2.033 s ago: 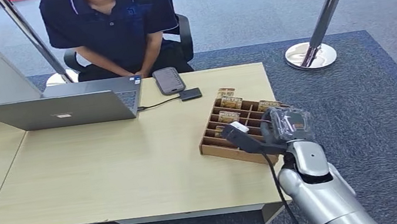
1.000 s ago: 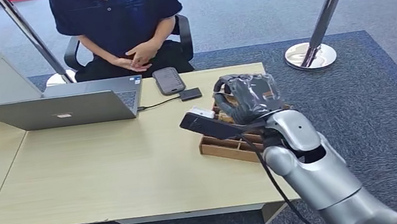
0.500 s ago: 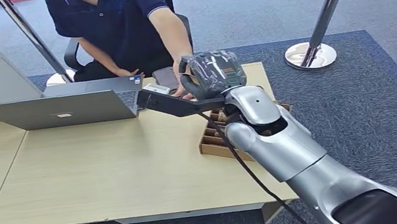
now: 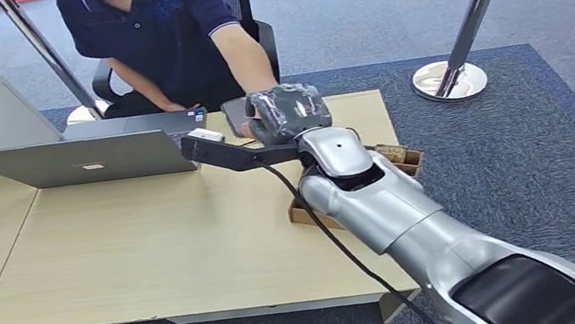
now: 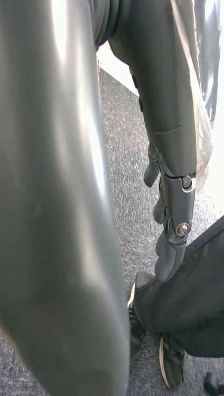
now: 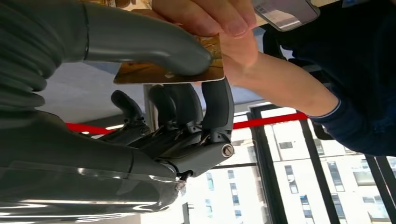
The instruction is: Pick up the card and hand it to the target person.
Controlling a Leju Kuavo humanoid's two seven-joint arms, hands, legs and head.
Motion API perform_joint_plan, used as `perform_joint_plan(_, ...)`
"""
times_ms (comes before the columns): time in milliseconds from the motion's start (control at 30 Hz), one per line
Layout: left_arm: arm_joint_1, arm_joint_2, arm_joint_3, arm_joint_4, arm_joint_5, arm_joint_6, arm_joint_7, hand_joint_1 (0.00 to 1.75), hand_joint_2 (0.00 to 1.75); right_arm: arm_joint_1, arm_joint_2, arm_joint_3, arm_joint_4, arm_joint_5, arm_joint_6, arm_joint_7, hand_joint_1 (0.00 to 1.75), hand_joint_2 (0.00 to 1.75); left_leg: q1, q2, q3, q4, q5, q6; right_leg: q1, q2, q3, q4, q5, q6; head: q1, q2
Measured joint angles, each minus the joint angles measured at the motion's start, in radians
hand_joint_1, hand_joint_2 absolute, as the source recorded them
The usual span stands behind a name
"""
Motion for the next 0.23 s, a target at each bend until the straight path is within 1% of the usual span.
perform_joint_plan(33,0.000,0.000,0.000,0.000,0.000,0.000,0.000,0.00,0.00,0.000,0.001,0.000,0.008,0.001,-0.001,0.000,0.00,1.75,0.000,0.000,0.000,0.000,0.000,0.000,0.000,0.000,0.000,0.000,0.000,0.000,0.000,0.000)
perform_joint_plan(100,0.000,0.000,0.000,0.000,0.000,0.000,0.000,0.00,0.00,0.000,0.002,0.000,0.022,0.001,-0.007,0.000,0.00,1.75,0.000,0.000,0.000,0.000,0.000,0.000,0.000,0.000,0.000,0.000,0.000,0.000,0.000,0.000)
perform_joint_plan(233,0.000,0.000,0.000,0.000,0.000,0.000,0.000,0.00,0.00,0.001,0.004,0.000,0.040,0.002,-0.023,0.000,0.00,0.00,0.000,0.000,0.000,0.000,0.000,0.000,0.000,0.000,0.000,0.000,0.000,0.000,0.000,0.000)
